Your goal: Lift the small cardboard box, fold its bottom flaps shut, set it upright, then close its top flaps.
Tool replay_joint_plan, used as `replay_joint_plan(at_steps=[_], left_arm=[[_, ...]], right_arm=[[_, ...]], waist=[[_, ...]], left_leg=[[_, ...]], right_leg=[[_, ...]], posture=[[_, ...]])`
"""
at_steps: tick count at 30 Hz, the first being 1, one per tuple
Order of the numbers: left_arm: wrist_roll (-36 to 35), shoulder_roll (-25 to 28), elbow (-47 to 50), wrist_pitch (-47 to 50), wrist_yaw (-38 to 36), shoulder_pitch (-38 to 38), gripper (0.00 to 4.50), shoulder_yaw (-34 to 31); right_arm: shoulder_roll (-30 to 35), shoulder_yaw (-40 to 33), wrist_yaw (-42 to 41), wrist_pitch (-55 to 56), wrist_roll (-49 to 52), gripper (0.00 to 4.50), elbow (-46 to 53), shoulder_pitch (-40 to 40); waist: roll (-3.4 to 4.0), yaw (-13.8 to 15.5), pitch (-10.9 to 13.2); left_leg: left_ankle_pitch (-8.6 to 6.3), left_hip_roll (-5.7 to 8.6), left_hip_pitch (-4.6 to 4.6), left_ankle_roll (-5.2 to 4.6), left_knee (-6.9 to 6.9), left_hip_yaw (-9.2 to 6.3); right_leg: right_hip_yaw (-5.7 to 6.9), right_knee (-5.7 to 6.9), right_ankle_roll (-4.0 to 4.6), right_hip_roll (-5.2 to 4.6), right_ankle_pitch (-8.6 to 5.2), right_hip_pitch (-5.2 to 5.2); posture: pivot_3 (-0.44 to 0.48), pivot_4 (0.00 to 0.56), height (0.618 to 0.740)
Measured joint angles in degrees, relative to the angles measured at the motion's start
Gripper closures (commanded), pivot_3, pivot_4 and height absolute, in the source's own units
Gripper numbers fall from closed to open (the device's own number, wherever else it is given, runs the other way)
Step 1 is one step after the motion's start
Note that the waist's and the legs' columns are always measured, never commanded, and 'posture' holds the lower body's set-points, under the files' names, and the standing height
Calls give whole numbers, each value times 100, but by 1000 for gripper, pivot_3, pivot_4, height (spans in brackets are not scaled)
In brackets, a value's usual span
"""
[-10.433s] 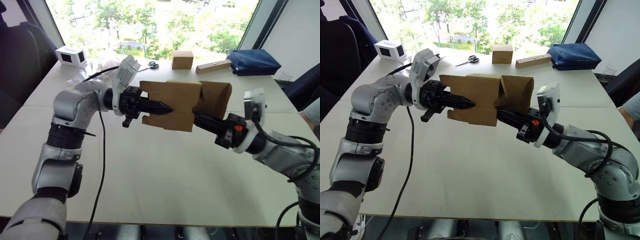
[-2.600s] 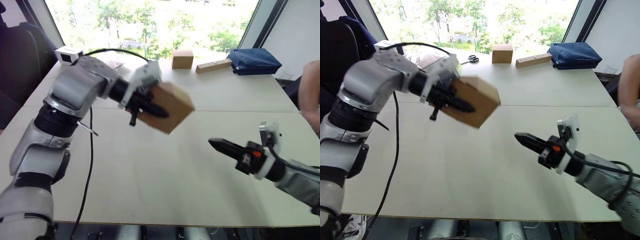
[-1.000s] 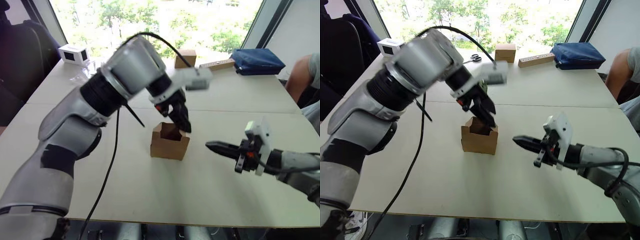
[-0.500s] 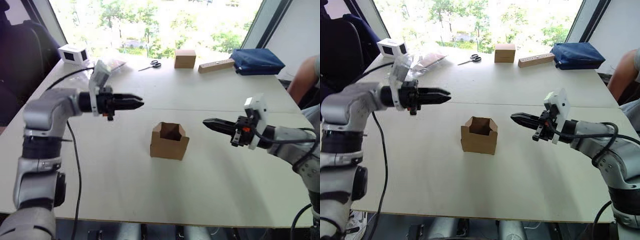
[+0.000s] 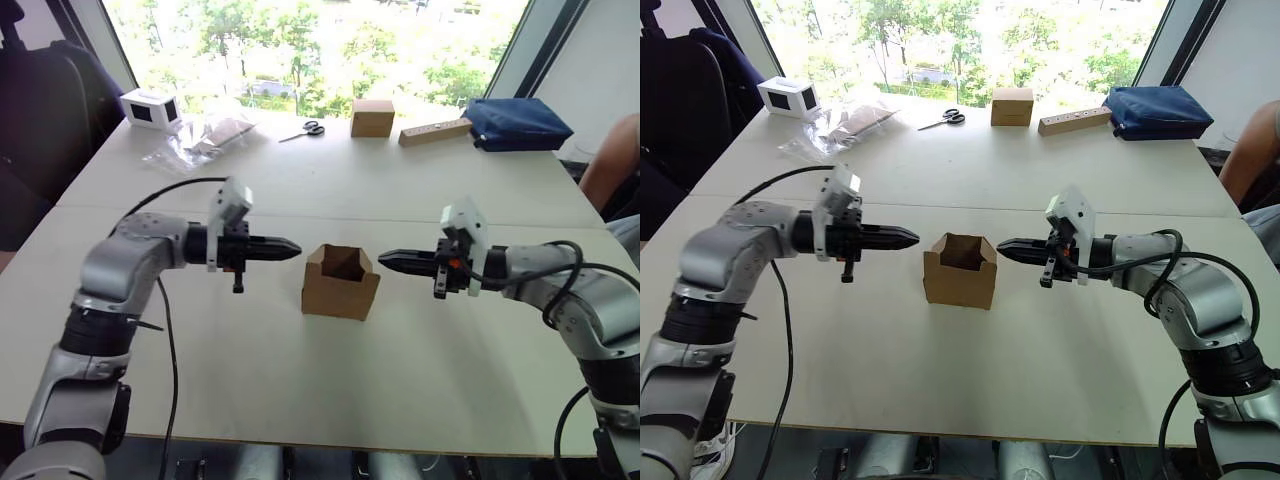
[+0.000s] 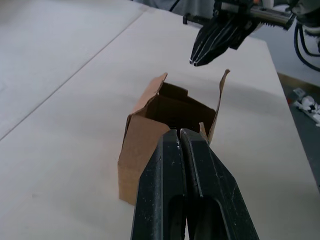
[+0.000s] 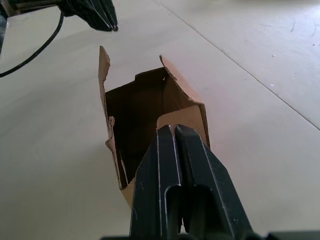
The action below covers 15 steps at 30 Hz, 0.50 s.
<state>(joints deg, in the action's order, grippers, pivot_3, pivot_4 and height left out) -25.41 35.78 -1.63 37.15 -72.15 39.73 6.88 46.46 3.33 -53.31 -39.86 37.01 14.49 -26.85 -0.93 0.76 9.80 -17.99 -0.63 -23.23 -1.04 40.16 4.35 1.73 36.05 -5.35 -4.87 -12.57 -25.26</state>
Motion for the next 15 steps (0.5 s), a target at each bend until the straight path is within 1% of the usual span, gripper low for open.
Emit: replay_joint_plan(at_steps=[3, 9, 15], left_arm=[[251, -126, -314, -316, -58, 74, 4432, 360], [594, -408, -853, -830, -120, 316, 4432, 594], [928, -543, -1085, -1269, -228, 380, 4432, 835]], right_arm=[[-114, 188, -68, 90, -211, 4500, -40, -36], [-274, 326, -216, 149, -484, 4500, -261, -134], [-399, 663, -464, 377, -895, 4500, -564, -416]], waist=[[0, -7, 0], [0, -8, 0], [0, -15, 0]], left_leg=[[0, 0, -3, 0, 0, 0], [0, -1, -2, 0, 0, 0], [0, -3, -2, 0, 0, 0]], right_leg=[[0, -2, 0, 1, 0, -2], [0, 0, 0, 1, 0, -2], [0, 0, 0, 4, 0, -3]], posture=[[0, 150, 740], [0, 150, 740], [0, 150, 740]])
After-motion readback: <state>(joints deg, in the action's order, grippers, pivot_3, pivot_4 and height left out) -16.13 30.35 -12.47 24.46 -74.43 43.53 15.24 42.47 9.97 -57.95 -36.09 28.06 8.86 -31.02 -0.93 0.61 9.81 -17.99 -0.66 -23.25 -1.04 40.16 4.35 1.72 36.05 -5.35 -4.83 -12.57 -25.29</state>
